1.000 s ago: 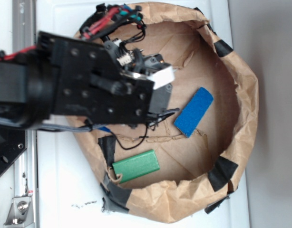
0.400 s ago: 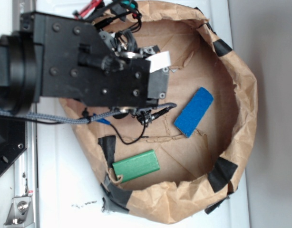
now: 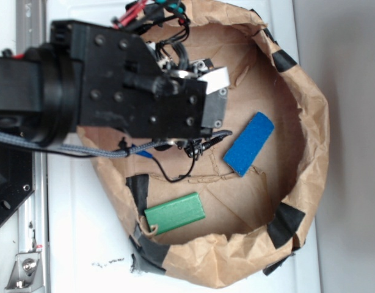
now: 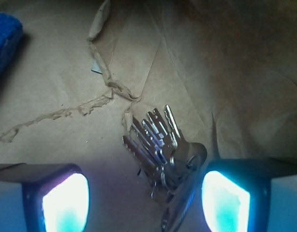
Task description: Grab the silver keys.
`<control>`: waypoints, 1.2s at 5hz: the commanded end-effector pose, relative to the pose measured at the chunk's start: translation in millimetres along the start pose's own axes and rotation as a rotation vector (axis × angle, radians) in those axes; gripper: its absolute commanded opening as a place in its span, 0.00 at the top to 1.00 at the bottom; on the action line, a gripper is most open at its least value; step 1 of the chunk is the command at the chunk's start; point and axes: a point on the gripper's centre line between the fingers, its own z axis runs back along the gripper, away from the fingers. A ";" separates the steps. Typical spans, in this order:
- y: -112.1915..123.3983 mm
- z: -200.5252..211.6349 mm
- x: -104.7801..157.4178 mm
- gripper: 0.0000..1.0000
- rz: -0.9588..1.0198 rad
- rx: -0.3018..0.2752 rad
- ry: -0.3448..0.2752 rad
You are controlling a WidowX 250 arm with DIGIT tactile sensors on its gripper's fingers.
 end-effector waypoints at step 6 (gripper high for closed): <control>3.0 -29.9 -5.0 1.00 -0.103 -0.031 0.109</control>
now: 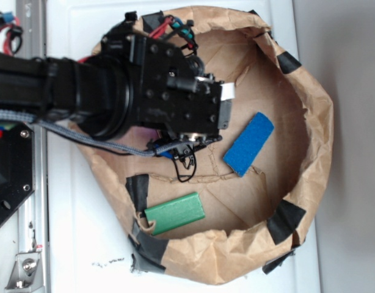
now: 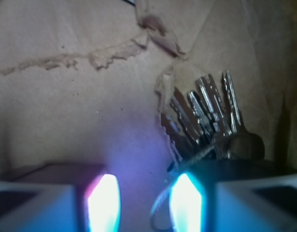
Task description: Grab the silver keys.
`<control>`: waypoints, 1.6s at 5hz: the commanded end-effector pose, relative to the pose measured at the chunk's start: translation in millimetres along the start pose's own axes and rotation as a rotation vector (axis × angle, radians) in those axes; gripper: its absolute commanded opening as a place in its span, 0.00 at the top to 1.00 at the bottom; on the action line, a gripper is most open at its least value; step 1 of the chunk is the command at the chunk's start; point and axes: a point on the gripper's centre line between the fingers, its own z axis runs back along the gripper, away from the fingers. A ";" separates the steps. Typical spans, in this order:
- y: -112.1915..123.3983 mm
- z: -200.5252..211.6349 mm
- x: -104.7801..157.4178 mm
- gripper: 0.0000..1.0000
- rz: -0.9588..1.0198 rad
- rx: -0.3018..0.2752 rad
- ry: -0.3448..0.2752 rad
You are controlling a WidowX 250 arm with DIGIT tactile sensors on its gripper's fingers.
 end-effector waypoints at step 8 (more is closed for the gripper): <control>17.0 108.6 18.0 1.00 0.072 -0.381 -0.130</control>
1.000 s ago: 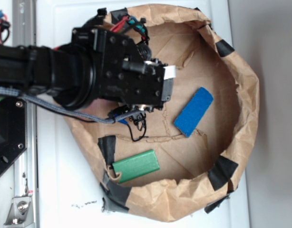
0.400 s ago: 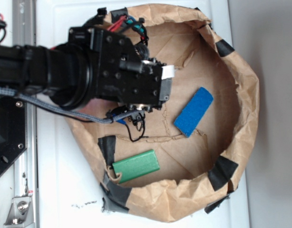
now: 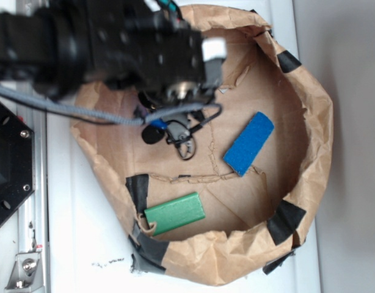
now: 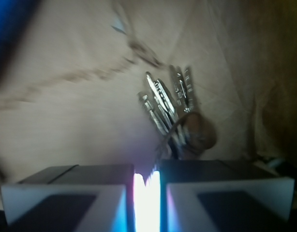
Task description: Grab the silver keys.
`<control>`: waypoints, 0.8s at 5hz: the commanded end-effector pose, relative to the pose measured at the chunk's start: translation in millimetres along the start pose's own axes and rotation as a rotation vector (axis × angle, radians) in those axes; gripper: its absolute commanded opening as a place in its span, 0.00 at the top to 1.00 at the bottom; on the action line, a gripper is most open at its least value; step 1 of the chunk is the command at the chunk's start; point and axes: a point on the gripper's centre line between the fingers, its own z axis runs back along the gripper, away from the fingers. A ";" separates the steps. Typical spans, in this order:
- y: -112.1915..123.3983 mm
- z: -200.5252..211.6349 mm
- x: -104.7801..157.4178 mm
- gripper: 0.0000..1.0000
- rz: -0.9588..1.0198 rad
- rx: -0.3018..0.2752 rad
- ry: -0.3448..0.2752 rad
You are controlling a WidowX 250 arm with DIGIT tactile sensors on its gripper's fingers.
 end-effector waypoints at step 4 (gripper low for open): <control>-4.9 43.9 8.2 1.00 -0.059 -0.140 -0.125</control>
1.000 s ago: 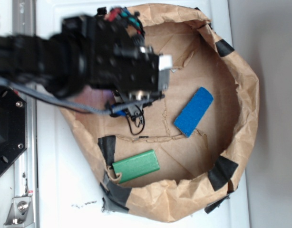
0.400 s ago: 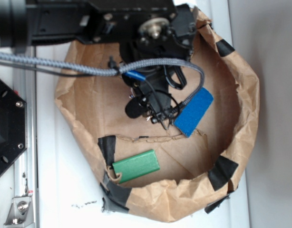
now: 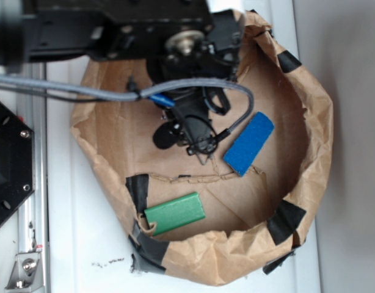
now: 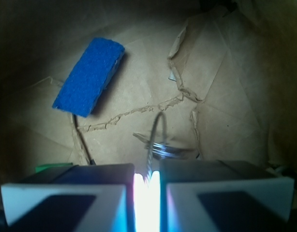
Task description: Grab the silver keys.
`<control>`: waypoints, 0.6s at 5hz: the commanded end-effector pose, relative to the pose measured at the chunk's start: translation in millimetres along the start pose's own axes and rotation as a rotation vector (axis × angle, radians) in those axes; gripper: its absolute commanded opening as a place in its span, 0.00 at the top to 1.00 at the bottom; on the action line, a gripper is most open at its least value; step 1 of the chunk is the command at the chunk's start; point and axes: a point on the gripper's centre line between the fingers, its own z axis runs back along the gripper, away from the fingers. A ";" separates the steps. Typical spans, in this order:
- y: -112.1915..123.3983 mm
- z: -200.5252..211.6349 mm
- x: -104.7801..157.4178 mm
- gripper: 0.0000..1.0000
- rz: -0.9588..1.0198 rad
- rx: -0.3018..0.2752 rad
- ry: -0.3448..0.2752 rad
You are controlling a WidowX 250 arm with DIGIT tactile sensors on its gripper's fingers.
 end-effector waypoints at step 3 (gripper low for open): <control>-7.9 44.4 15.9 1.00 -0.009 -0.119 -0.026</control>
